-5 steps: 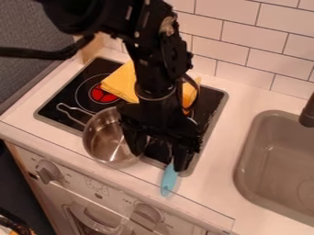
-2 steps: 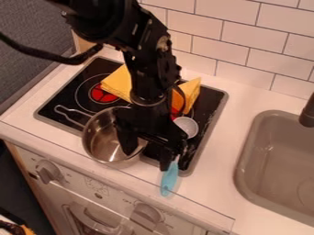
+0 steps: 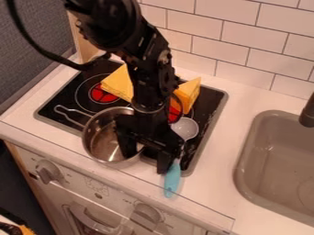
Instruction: Move the silver pot to the bottom left corner of the stove
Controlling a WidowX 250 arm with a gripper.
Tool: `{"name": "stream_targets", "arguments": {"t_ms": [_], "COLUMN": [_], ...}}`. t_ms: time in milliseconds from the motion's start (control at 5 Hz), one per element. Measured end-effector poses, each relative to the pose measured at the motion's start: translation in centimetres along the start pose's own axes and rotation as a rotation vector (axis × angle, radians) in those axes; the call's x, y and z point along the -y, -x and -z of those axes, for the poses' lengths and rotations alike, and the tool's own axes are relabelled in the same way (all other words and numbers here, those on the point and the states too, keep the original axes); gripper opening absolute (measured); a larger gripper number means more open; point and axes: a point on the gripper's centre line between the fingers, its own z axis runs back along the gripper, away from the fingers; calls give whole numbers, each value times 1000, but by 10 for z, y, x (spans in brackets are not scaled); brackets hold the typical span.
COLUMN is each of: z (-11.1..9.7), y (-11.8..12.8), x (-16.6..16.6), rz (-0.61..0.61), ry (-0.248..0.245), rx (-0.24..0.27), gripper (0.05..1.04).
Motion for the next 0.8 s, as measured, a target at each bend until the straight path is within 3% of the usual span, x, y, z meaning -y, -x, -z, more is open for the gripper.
{"name": "stream_targets", "arguments": {"t_ms": [400,600,800], "z": [1,-1,-22], "y": [-5,6,10], "x": [-6,-13,-24], "rz": [5,26,11], "ry": [-19,-19,-6], "rx": [14,-6,34], "gripper": [391,203,84]}}
